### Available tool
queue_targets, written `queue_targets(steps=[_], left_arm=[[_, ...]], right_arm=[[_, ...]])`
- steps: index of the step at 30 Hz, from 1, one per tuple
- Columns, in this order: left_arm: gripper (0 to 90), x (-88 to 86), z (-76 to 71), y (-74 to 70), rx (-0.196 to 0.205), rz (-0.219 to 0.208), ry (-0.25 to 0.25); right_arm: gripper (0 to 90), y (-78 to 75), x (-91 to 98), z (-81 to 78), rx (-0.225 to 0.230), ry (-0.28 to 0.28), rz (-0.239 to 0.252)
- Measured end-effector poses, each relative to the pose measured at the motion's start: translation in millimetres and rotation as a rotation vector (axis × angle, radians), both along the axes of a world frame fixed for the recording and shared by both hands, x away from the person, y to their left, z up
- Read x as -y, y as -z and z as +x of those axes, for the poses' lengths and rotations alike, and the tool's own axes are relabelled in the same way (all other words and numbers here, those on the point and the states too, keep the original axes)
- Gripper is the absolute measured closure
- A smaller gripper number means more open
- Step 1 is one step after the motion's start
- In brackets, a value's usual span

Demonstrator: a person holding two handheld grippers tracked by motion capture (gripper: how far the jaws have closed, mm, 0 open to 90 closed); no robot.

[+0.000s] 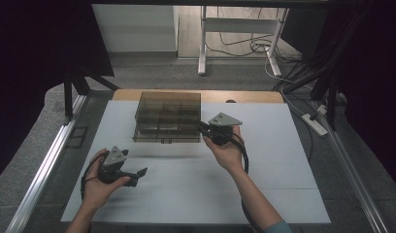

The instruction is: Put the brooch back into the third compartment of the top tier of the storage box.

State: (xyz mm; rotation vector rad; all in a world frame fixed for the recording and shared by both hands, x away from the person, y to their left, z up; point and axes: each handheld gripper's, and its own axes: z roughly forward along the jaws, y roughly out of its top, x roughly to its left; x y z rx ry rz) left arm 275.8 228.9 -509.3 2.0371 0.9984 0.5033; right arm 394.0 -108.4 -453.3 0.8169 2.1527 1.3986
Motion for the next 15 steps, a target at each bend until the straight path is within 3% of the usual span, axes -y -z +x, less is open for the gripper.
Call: queue_targets(steps=[15], left_arm=[[2.9, -0.3, 0.1, -0.1, 0.000, 0.000, 0.000]], right_arm=[[80.6, -0.7, -3.1, 1.8, 0.000, -0.002, -0.003]])
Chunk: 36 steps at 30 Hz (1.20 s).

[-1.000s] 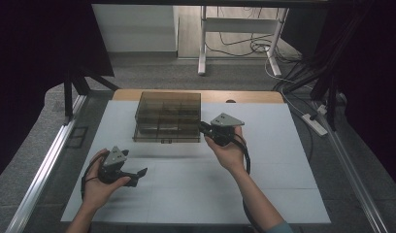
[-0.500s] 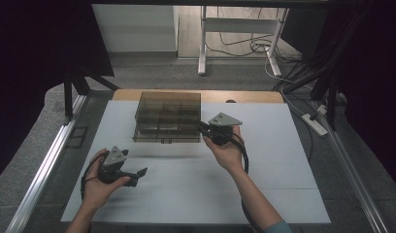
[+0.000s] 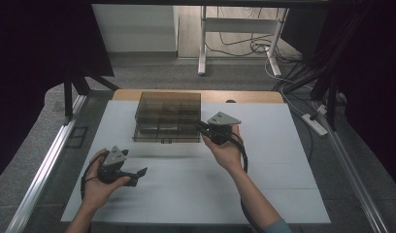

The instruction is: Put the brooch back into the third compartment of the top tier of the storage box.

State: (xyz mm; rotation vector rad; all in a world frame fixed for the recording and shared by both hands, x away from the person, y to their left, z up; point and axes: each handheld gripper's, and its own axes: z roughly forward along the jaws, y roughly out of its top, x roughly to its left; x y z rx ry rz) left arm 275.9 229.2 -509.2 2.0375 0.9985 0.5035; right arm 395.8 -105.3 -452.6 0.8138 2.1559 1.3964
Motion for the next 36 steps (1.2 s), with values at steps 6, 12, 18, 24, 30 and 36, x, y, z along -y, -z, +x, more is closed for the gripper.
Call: queue_targets(steps=[6, 12, 18, 24, 30, 36], left_arm=[[2.9, 0.3, -0.1, 0.2, 0.001, 0.005, -0.001], [3.0, 0.7, 0.0, 0.5, -0.001, 0.008, -0.001], [3.0, 0.4, 0.1, 0.2, 0.000, 0.007, 0.000], [3.1, 0.3, 0.1, 0.4, -0.001, 0.006, -0.002], [3.1, 0.2, 0.1, 0.4, -0.001, 0.007, -0.003], [3.2, 0.1, 0.1, 0.3, -0.001, 0.008, -0.003]], right_arm=[[80.6, 1.8, -1.6, 1.0, 0.001, 0.000, -0.001], [80.6, 2.6, -3.1, 1.4, -0.006, -0.003, -0.004], [80.6, 3.0, -5.0, 2.0, -0.007, -0.005, -0.007], [80.6, 3.7, -7.2, 2.4, -0.009, -0.009, -0.009], [80.6, 3.7, -10.2, 2.5, -0.007, -0.011, -0.009], [80.6, 4.0, -12.8, 2.9, -0.009, -0.017, -0.011]])
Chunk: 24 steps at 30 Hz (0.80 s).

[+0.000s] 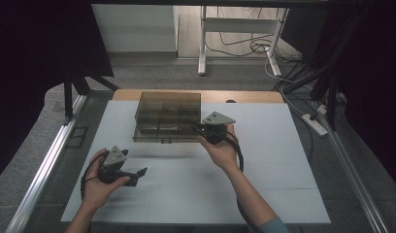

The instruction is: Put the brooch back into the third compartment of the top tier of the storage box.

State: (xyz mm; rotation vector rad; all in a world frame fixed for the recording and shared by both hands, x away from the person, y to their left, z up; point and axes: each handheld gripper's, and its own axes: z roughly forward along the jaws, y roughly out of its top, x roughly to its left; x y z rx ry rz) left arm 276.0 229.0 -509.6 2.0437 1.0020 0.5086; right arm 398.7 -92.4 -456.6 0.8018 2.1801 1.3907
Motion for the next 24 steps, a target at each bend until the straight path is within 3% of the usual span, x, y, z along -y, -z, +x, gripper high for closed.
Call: queue_targets(steps=[24], left_arm=[[3.4, -0.3, 0.1, -0.4, 0.002, 0.001, -0.001]], right_arm=[[80.6, 3.3, -9.6, 1.5, -0.017, -0.017, -0.017]])
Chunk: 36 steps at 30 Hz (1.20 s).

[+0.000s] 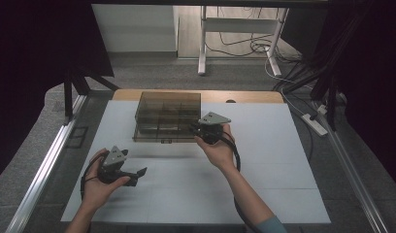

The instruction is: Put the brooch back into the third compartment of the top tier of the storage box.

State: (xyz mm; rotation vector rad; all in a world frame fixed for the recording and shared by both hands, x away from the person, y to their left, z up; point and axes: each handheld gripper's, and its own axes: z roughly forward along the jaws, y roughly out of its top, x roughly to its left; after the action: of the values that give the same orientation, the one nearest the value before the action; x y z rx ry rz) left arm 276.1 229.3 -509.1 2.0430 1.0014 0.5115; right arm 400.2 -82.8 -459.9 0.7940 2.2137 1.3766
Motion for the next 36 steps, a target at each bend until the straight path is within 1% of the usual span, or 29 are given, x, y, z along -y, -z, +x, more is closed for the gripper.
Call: queue_targets(steps=[13, 22, 24, 31, 34, 36], left_arm=[[3.5, 0.0, 0.1, 0.1, 0.000, -0.001, 0.000], [3.5, 0.1, 0.2, 0.3, -0.001, -0.003, 0.002], [3.5, 0.2, 0.2, 0.4, -0.001, -0.003, 0.003], [3.6, -0.7, -0.2, 0.2, 0.001, -0.002, -0.001], [3.8, -1.7, -0.2, 0.0, 0.003, -0.005, -0.006], [3.9, -2.3, -0.2, -0.2, 0.004, -0.007, -0.008]], right_arm=[[80.4, 4.9, -4.2, 2.3, -0.019, -0.003, -0.012], [79.1, 5.4, -5.0, 3.5, -0.018, 0.000, -0.013], [74.2, 5.5, -4.8, 4.0, -0.019, -0.001, -0.010], [55.4, 4.6, -1.5, 3.5, 0.010, 0.012, 0.003], [45.9, 2.6, 4.0, 1.5, 0.033, 0.004, 0.019], [39.3, 1.3, 9.8, -0.1, 0.034, 0.001, 0.025]])
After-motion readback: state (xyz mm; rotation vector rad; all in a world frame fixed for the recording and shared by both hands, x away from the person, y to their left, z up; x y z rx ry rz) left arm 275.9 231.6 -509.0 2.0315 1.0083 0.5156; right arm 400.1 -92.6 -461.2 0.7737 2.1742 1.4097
